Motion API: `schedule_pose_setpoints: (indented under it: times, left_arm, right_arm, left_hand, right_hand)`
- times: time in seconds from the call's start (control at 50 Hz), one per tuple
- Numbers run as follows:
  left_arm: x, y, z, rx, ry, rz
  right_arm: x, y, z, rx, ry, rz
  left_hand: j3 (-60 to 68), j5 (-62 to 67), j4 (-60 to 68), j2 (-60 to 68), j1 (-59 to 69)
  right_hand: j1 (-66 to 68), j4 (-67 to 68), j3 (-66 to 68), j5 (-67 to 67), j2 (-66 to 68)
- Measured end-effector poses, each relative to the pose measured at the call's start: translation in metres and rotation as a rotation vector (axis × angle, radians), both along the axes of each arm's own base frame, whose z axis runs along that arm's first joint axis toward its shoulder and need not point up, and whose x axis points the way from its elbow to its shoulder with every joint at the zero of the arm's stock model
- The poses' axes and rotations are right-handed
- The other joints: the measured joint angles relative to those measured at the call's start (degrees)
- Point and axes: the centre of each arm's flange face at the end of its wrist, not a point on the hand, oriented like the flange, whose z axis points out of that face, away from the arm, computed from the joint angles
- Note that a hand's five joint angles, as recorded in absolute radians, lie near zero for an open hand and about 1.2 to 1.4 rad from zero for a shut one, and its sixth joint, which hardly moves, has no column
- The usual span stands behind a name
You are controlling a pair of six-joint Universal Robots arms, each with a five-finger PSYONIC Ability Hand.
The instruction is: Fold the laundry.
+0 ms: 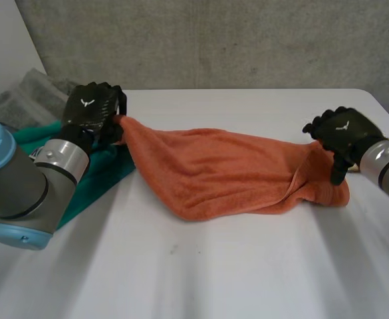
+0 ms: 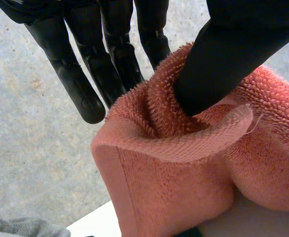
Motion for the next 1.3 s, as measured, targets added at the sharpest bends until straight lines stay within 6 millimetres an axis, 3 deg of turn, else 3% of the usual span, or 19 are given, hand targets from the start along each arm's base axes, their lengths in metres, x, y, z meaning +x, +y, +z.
schedule_pose_setpoints:
  times: [0.16,0.28,0.32,0.38,0.4,0.46,0.52,0.58,0.6,0.66,0.7,0.86,1.08,1.26,1.3]
  left_arm:
    - [0.004,0.008,0.008,-0.013,0.007,0.002]
    - [0.006,0.018,0.011,-0.015,0.009,-0.002]
    - [0.006,0.020,0.012,-0.016,0.009,-0.002]
    - [0.007,0.022,0.013,-0.019,0.010,-0.002]
    - [0.008,0.022,0.014,-0.022,0.011,-0.001]
    - [0.009,0.022,0.017,-0.031,0.014,0.002]
    - [0.010,0.021,0.021,-0.041,0.018,0.006]
    - [0.010,0.021,0.024,-0.049,0.022,0.007]
    - [0.010,0.022,0.027,-0.057,0.025,0.005]
    - [0.010,0.024,0.032,-0.071,0.030,0.001]
    - [0.009,0.026,0.036,-0.083,0.035,-0.002]
    - [0.005,0.041,0.063,-0.157,0.063,-0.028]
    - [0.005,0.064,0.092,-0.238,0.092,-0.053]
    - [0.006,0.066,0.090,-0.231,0.088,-0.055]
    - [0.006,0.067,0.090,-0.230,0.089,-0.056]
  right_arm:
    - [0.008,-0.025,-0.002,0.078,0.026,0.026]
    - [0.022,-0.053,-0.030,0.053,0.096,0.096]
    - [0.028,-0.060,-0.045,0.051,0.144,0.123]
    - [0.036,-0.066,-0.063,0.042,0.216,0.149]
    - [0.040,-0.068,-0.068,0.023,0.249,0.156]
    - [0.051,-0.075,-0.064,-0.055,0.263,0.146]
    - [0.059,-0.077,-0.045,-0.134,0.187,0.106]
    - [0.061,-0.072,-0.020,-0.182,0.075,0.071]
    - [0.060,-0.065,0.000,-0.206,-0.016,0.050]
    - [0.055,-0.051,0.023,-0.219,-0.130,0.029]
    - [0.051,-0.042,0.028,-0.207,-0.171,0.020]
    - [0.040,-0.013,0.009,-0.094,-0.165,0.004]
    - [0.037,0.007,-0.002,-0.022,-0.150,0.000]
    - [0.070,0.047,-0.003,0.163,-0.239,0.055]
    - [0.088,0.067,-0.008,0.290,-0.320,0.064]
  left_hand:
    - [0.0,0.0,0.0,0.0,0.0]
    - [0.0,0.0,0.0,0.0,0.0]
    - [0.0,0.0,0.0,0.0,0.0]
    - [0.0,0.0,0.0,0.0,0.0]
    - [0.0,0.0,0.0,0.0,0.0]
    - [0.0,0.0,0.0,0.0,0.0]
    - [0.0,0.0,0.0,0.0,0.0]
    - [0.0,0.0,0.0,0.0,0.0]
    - [0.0,0.0,0.0,0.0,0.0]
    - [0.0,0.0,0.0,0.0,0.0]
    - [0.0,0.0,0.0,0.0,0.0]
    - [0.0,0.0,0.0,0.0,0.0]
    - [0.0,0.0,0.0,0.0,0.0]
    - [0.0,0.0,0.0,0.0,0.0]
    - [0.0,0.0,0.0,0.0,0.0]
  right_hand:
    - [0.0,0.0,0.0,0.1,0.0]
    - [0.5,0.9,1.3,2.5,1.0]
    - [7.7,8.6,9.0,9.8,8.7]
    - [31.0,31.0,31.5,31.4,32.0]
    - [43.3,43.3,43.6,44.7,44.5]
    - [49.6,53.2,53.2,53.4,53.0]
    - [37.7,39.1,39.3,40.2,38.7]
    - [13.4,16.3,16.5,16.6,13.9]
    - [1.2,2.6,3.0,3.6,1.8]
    - [-2.0,-2.0,-1.9,-0.5,-2.1]
    - [-2.0,-2.2,-1.9,-0.5,-2.1]
    - [-2.0,-2.2,-1.9,-0.5,-2.1]
    - [-2.0,-2.2,-1.9,-0.5,-2.1]
    - [-2.0,-2.2,-1.9,-0.5,-2.1]
    - [-2.0,-2.2,-1.9,-0.5,-2.1]
